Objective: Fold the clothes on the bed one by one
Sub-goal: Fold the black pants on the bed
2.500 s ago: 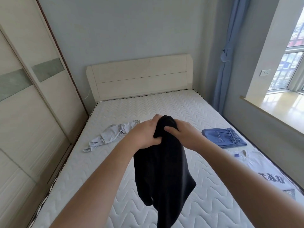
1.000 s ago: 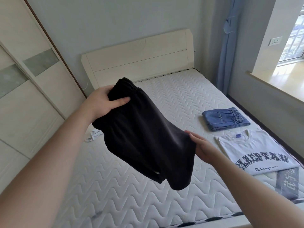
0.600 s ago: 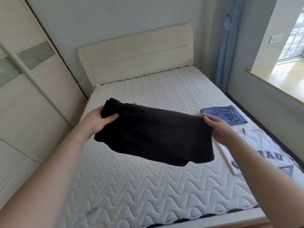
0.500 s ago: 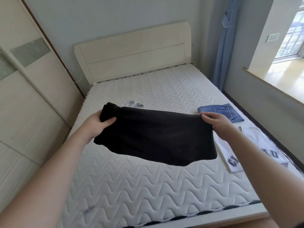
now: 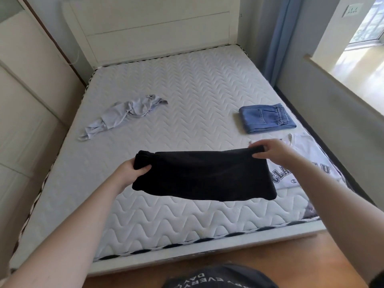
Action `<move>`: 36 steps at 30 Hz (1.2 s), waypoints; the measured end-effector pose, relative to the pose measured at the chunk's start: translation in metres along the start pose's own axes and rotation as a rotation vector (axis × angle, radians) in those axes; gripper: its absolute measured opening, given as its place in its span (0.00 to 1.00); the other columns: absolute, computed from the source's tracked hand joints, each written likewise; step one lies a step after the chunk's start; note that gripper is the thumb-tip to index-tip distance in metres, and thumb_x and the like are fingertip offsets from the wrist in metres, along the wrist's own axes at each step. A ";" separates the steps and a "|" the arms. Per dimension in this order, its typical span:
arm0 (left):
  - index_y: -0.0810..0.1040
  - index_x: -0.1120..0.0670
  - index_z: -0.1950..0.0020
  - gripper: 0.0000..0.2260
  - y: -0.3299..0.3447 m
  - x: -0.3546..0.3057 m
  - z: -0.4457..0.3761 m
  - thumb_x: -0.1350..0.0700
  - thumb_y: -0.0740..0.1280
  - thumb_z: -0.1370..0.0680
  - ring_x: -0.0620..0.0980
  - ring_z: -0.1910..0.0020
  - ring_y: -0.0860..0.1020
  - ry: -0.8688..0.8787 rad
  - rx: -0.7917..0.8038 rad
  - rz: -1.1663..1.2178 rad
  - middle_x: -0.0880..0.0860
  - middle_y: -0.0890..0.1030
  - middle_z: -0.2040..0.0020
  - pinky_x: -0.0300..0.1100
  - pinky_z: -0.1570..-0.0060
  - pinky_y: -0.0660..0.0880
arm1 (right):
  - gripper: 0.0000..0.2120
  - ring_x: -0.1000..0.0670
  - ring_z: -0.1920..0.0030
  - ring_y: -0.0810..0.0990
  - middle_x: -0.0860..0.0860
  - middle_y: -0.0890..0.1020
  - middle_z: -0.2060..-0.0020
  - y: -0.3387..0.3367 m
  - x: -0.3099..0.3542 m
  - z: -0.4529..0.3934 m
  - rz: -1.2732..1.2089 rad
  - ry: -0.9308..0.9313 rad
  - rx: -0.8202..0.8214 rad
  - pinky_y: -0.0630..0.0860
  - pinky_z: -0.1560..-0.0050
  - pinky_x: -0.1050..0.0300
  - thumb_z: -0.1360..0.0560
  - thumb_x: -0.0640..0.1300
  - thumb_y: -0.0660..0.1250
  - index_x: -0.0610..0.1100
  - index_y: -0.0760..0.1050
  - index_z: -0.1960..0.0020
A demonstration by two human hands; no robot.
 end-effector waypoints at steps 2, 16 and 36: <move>0.79 0.42 0.48 0.08 0.015 0.027 0.003 0.53 0.73 0.24 0.38 0.50 0.80 -0.052 0.011 0.011 0.42 0.83 0.51 0.34 0.56 0.73 | 0.17 0.57 0.60 0.78 0.61 0.82 0.64 0.008 -0.012 0.002 0.003 0.023 0.012 0.71 0.57 0.68 0.31 0.43 0.77 0.66 0.80 0.59; 0.78 0.47 0.39 0.16 0.053 0.181 0.047 0.49 0.74 0.26 0.48 0.48 0.79 -0.300 -0.077 0.044 0.47 0.82 0.48 0.36 0.55 0.72 | 0.11 0.58 0.49 0.79 0.56 0.83 0.54 0.101 -0.051 -0.010 -0.128 0.227 0.108 0.75 0.50 0.59 0.32 0.45 0.77 0.61 0.83 0.57; 0.75 0.52 0.35 0.20 -0.075 0.396 0.030 0.48 0.72 0.25 0.51 0.46 0.78 -0.531 -0.079 0.097 0.49 0.80 0.45 0.45 0.49 0.74 | 0.08 0.51 0.57 0.80 0.58 0.83 0.59 0.354 0.085 -0.118 0.395 0.142 0.247 0.73 0.58 0.57 0.26 0.50 0.68 0.62 0.78 0.61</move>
Point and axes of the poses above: each hand's wrist, its own z-axis away from the middle knuckle, its own y-axis out of the palm, x = y × z, the point moved 6 cm from there along -z, towards the middle knuckle
